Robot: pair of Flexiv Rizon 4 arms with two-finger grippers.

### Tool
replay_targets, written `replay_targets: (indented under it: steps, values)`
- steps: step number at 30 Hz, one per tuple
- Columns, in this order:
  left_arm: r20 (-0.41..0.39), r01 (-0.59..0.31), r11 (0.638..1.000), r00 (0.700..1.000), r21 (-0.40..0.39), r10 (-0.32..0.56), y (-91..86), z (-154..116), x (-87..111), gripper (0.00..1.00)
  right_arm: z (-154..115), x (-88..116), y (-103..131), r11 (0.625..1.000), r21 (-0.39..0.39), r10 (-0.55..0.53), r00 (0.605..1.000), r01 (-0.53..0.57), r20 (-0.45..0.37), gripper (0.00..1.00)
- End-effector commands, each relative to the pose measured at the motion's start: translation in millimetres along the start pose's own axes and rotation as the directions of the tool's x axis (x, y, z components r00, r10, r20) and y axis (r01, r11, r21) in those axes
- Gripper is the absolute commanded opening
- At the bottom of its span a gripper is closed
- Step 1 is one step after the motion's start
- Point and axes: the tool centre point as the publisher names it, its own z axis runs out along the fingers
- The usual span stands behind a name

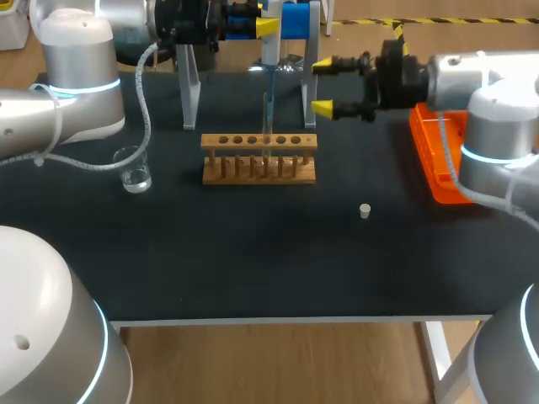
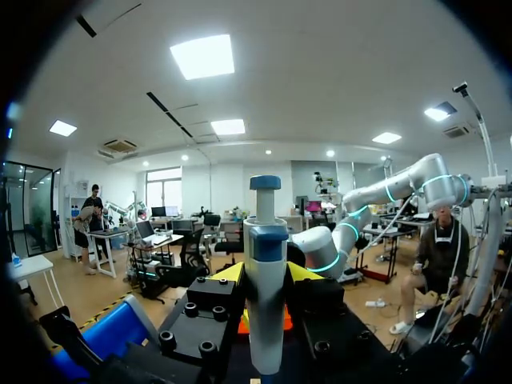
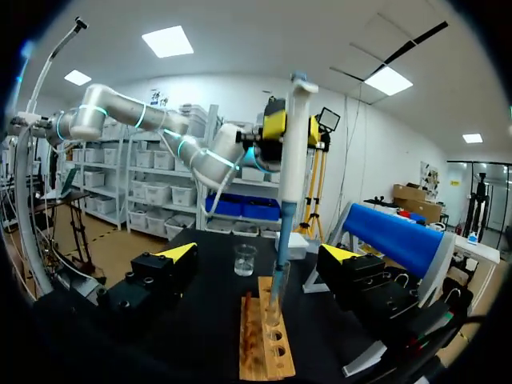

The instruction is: Invert the test tube, pick up the pipette, mount the tip to pipette, aspirate from beaker and dispense into the tube, eject the tip, return the pipette, and cap with the stopper.

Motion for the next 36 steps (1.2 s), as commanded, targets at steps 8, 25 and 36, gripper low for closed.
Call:
replay_targets:
  steps: [8, 25, 36]
  values:
    - [-0.005, 0.001, 1.0, 1.0, 0.0, -0.001, -0.4, 0, -1.4, 0.0, 44, -20, -40, 1.0, 0.021, 0.014, 0.999, -0.013, -0.041, 1.0]
    - [-0.005, 0.001, 1.0, 1.0, 0.0, -0.001, -0.4, 0, -1.4, 0.0, 82, -31, -69, 0.987, 0.158, 0.041, 0.998, -0.035, -0.037, 1.0]
    - [-0.005, 0.001, 1.0, 1.0, 0.0, -0.001, -0.4, 0, -1.4, 0.0, 94, -33, -80, 0.971, 0.238, 0.033, 0.999, -0.033, 0.006, 1.0]
